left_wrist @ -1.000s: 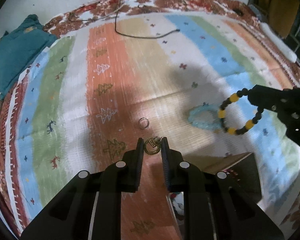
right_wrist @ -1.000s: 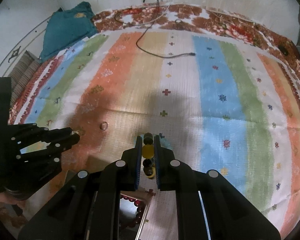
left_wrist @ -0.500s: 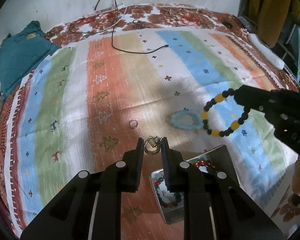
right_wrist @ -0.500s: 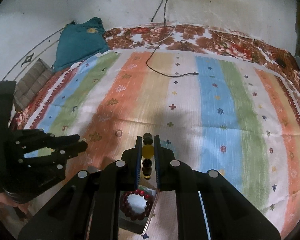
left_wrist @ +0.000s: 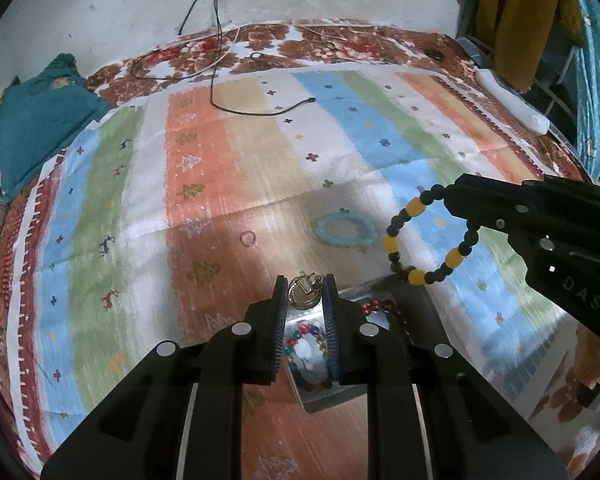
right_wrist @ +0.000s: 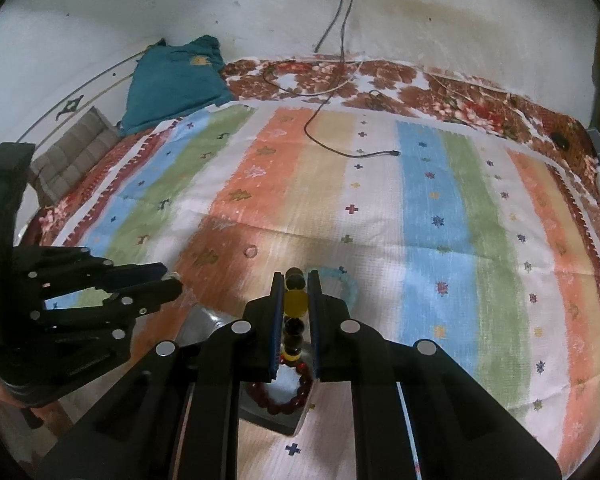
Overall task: Organize jewelry
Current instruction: 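Open both tools to drop the ring and bracelet into the silver tin, then move both tools back toward the second metal ring and light blue bracelet, then grasp the second metal ring with the left tool while the right tool grasps the light blue bracelet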
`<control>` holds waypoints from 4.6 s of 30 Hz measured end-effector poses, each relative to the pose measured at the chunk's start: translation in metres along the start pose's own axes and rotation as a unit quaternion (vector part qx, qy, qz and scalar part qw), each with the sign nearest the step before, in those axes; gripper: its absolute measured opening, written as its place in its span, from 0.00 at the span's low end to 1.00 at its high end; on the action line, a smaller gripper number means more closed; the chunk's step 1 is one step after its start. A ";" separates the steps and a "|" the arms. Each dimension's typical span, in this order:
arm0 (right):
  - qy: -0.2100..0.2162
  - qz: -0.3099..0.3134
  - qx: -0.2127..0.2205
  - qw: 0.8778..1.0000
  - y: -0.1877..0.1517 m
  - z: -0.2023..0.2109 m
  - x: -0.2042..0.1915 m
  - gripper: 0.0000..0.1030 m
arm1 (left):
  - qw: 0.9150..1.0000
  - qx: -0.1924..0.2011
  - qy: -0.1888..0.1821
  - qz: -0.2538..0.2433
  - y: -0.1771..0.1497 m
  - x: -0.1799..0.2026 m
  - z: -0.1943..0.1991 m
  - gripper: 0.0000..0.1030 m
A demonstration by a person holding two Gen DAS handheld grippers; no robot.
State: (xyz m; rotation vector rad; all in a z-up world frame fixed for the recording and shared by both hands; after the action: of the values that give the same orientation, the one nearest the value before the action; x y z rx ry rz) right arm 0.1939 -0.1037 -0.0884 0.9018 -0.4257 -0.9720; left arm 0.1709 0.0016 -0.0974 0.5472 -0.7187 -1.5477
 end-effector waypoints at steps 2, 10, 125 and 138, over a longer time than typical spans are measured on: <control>0.002 0.000 -0.002 1.000 -0.004 0.003 -0.001 0.12 | 1.000 0.001 0.001 -0.002 -0.002 0.002 0.003 0.16; 0.010 -0.007 -0.004 1.000 -0.016 0.017 -0.004 0.12 | 1.000 0.007 -0.006 -0.003 -0.011 0.010 0.014 0.16; -0.097 -0.034 -0.210 0.972 -0.072 -0.172 0.080 0.43 | 0.989 -0.131 0.065 0.028 -0.010 -0.078 -0.186 0.46; -0.087 -0.023 -0.205 0.975 -0.071 -0.175 0.073 0.12 | 0.987 -0.139 0.077 0.023 -0.015 -0.076 -0.185 0.17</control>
State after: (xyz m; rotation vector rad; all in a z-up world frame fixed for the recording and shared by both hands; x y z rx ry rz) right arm 0.3121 -0.1034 -0.2526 0.4561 -0.3337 -1.1353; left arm 0.3003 0.0543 -0.2406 0.4323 -0.3872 -1.5120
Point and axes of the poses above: each gripper's, at about its wrist camera, not at the fingertips, and z roughly against the way its jaws point, x to its right, y to its top, the point moved 7 cm from there along -z, roughly the way its jaws point, and after that the axes turned 13 degrees about x, right-handed, at the moved point
